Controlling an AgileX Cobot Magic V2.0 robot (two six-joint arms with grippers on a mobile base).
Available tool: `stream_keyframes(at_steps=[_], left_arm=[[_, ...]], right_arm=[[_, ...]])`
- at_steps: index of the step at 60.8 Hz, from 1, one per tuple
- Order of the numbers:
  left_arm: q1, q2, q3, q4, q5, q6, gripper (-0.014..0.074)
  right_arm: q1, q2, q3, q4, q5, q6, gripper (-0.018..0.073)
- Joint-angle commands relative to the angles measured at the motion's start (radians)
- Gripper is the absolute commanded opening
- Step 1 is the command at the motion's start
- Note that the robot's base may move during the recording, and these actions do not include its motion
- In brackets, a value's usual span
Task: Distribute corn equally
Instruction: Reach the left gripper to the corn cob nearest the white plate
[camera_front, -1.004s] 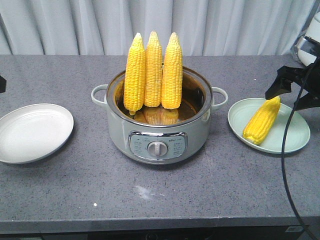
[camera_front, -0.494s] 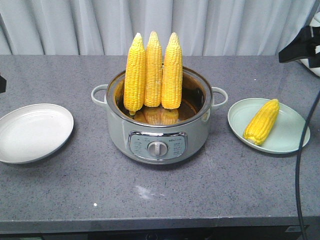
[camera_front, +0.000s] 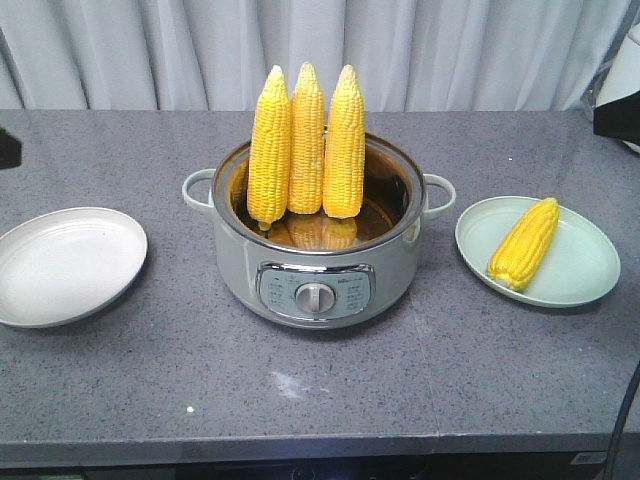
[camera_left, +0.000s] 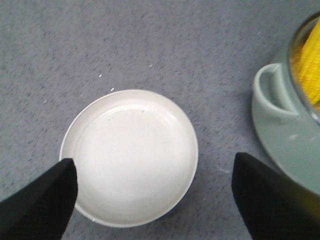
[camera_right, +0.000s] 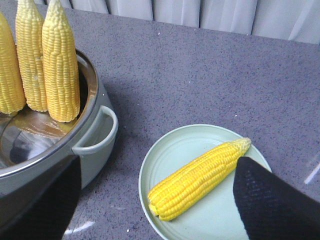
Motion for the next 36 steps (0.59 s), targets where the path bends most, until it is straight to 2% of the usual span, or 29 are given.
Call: stream_keyframes(at_steps=[1,11,20,26,36], left_arm=[[-0.002,-0.002,-0.041,-0.144,-0.135,0.108,0.0593],[-0.002,0.128,-0.157,-0.445,-0.118,0.396,0.0593],[-0.003,0.285,-0.313,-0.668,-0.048,0.577,0.0593],[-0.014,0.384,-0.403,-0.752,-0.028,0.672,0.0593],[-0.059,0.519,-0.517,-0.776,-0.028,0.799,0.0593]], right_arm=[[-0.004,-0.021,-0.023,0.039,-0.053,-0.014,0.0590],[-0.004,-0.021,-0.023,0.040,-0.053,-0.014,0.0590],[-0.004,-0.021,-0.023,0.040,-0.051,-0.014,0.0590],[-0.004,-0.021,-0.023,0.040,-0.051,-0.014,0.0590],[-0.004,-0.021,-0.023,0.040,-0.051,-0.014,0.0590]])
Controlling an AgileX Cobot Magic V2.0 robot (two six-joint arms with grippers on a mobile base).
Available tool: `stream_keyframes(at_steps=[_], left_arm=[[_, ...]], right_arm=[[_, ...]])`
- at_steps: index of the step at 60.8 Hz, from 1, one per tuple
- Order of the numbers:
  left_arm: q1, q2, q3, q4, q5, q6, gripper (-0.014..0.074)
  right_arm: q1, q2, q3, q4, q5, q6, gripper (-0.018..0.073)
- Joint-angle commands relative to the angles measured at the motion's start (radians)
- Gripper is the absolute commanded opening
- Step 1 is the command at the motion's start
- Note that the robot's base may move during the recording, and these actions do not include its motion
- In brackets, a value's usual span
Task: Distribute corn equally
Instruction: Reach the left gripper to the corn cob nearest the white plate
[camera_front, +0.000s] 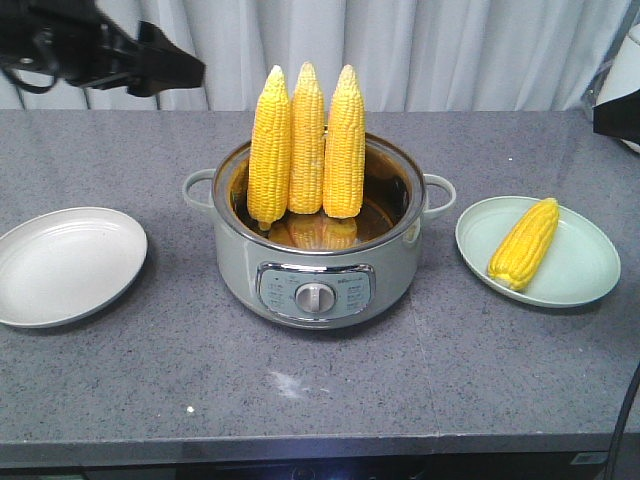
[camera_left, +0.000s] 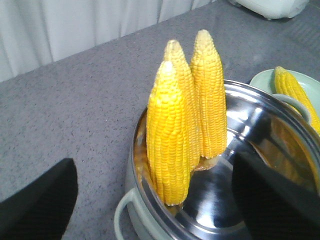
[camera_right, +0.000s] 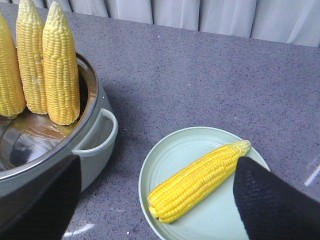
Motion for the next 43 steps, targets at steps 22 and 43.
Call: stream_keyframes(at_steps=[22,43], left_arm=[[-0.080,0.192,-0.154,-0.109,-0.078,0.179,0.0593],[-0.110,0.262,-0.158,-0.272,-0.167,0.301,0.0593]], right_arm=[[-0.004,-0.021,-0.024,0.039,-0.046,-0.011,0.0590],[-0.005,-0.021,-0.024,0.045,-0.044,-0.011,0.0590]])
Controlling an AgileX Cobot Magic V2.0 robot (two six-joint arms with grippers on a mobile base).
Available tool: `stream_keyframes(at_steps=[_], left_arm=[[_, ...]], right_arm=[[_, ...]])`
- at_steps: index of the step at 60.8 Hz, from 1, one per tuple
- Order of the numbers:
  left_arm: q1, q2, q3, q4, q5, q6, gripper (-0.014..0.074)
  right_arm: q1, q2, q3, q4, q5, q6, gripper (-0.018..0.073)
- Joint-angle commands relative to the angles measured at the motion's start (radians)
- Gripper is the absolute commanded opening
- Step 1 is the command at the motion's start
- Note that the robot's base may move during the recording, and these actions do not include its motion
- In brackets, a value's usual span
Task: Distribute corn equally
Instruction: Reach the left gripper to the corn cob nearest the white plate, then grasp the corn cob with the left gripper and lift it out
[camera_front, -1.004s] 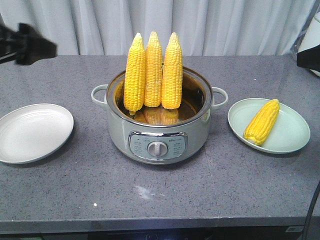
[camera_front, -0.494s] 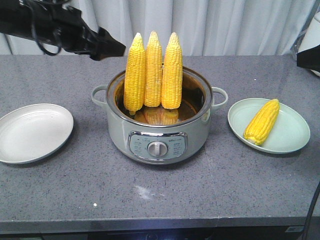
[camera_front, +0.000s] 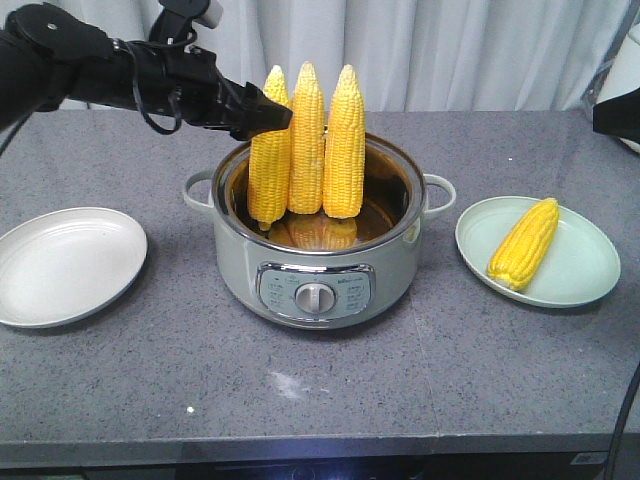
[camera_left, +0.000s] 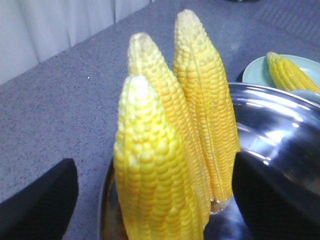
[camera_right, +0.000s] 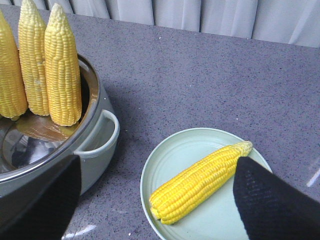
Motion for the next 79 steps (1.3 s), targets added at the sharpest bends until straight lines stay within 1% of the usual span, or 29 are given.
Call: stream_keyframes(at_steps=[1,7,13,19,32,36,40,47,52,56,58,64,70,72,76,79], left_arm=[[-0.016,-0.037,-0.031,-0.072,-0.068,0.015,0.0593],[-0.024,-0.023,-0.031,-0.069,-0.077,0.015,0.0581],[-0.024,-0.015,-0.031,-0.067,-0.078,0.015,0.0537],[-0.024,-0.015,-0.031,-0.066,-0.094,0.015,0.0452],[-0.024,-0.015,-0.031,-0.065,-0.098,0.015,0.0197],[-0.024,-0.015,-0.031,-0.063,-0.096,0.015,0.0137],[-0.024,-0.025,-0.031,-0.063,-0.091,0.014,0.0108],[-0.021,-0.064,-0.036,-0.060,-0.091,0.008,0.0108],[-0.012,-0.104,-0.056,-0.043,-0.092,-0.039,0.0111],[0.001,-0.137,-0.092,0.002,-0.089,-0.115,0.0113],[0.008,-0.151,-0.116,0.039,-0.087,-0.163,0.0114],[0.038,-0.181,-0.206,0.196,-0.044,-0.339,0.0118],[0.073,-0.189,-0.301,0.389,0.076,-0.536,0.0122],[0.085,-0.189,-0.328,0.468,0.125,-0.595,0.0125],[0.105,-0.188,-0.364,0.586,0.223,-0.694,0.0126],[0.119,-0.188,-0.369,0.655,0.288,-0.745,0.0127]], right_arm=[[-0.005,-0.021,-0.024,0.038,-0.044,-0.011,0.0590],[-0.005,-0.021,-0.024,0.038,-0.042,-0.011,0.0590],[-0.005,-0.021,-0.024,0.038,-0.042,-0.011,0.0590],[-0.005,-0.021,-0.024,0.038,-0.042,-0.011,0.0590],[-0.005,-0.021,-0.024,0.038,-0.042,-0.011,0.0590],[-0.005,-0.021,-0.024,0.038,-0.042,-0.011,0.0590],[-0.005,-0.021,-0.024,0.038,-0.039,-0.011,0.0590],[-0.005,-0.021,-0.024,0.038,-0.031,-0.011,0.0590],[-0.005,-0.021,-0.024,0.038,-0.028,-0.011,0.0590],[-0.005,-0.021,-0.024,0.038,-0.028,-0.011,0.0590],[-0.005,-0.021,-0.024,0.038,-0.028,-0.011,0.0590],[-0.005,-0.021,-0.024,0.038,-0.028,-0.011,0.0590],[-0.005,-0.021,-0.024,0.038,-0.028,-0.007,0.0590],[-0.005,-0.021,-0.024,0.038,-0.028,-0.007,0.0590],[-0.005,-0.021,-0.024,0.038,-0.028,-0.007,0.0590],[-0.005,-0.021,-0.024,0.038,-0.028,-0.006,0.0590]])
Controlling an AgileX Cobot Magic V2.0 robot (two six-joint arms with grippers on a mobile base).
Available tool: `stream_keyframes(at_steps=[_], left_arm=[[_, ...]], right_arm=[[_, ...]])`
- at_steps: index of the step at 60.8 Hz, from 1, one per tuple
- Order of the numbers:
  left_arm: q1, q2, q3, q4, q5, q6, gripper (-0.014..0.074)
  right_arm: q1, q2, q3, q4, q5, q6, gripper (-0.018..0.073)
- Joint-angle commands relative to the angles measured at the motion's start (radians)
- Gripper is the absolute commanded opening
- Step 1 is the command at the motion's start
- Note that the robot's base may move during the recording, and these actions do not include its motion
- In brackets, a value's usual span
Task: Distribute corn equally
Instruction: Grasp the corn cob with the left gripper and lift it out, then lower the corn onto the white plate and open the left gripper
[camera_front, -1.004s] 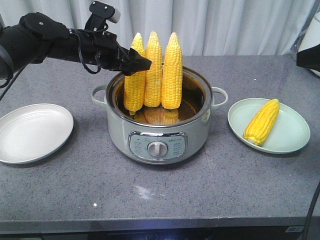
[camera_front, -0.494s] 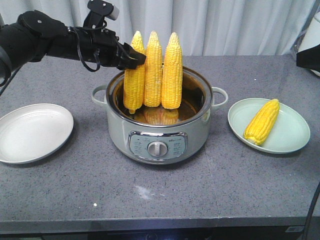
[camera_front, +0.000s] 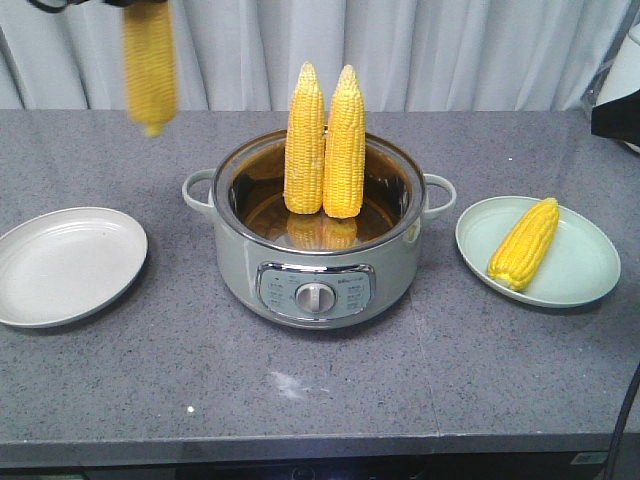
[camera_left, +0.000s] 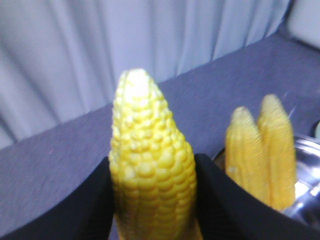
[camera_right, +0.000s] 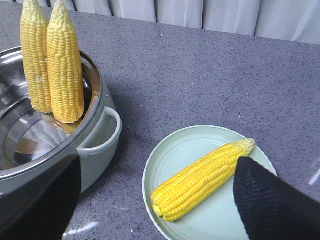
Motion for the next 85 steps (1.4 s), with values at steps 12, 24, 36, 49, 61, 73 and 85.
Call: stream_keyframes(at_steps=[12,24,36,49,61,73,85], left_arm=[[0.061,-0.024,-0.037,0.233,0.233,-0.154,0.0129],[0.082,-0.021,0.080,0.314,0.233,-0.174,0.0129],[0.082,-0.021,0.243,0.374,0.233,-0.200,0.0129],[0.082,-0.008,0.331,0.391,0.203,-0.207,0.0137],[0.082,0.015,0.331,0.391,0.193,-0.227,0.0223],[0.082,0.031,0.331,0.394,0.204,-0.226,0.0409],[0.082,0.031,0.331,0.394,0.203,-0.226,0.0566]], right_arm=[[-0.005,-0.021,-0.024,0.038,-0.039,-0.003,0.0590],[-0.005,-0.021,-0.024,0.042,-0.032,-0.003,0.0590],[-0.005,-0.021,-0.024,0.043,-0.031,-0.003,0.0590],[-0.005,-0.021,-0.024,0.044,-0.031,-0.003,0.0590],[-0.005,-0.021,-0.024,0.044,-0.029,0.000,0.0590],[-0.005,-0.021,-0.024,0.044,-0.029,0.000,0.0590],[-0.005,-0.021,-0.024,0.044,-0.028,0.000,0.0590]])
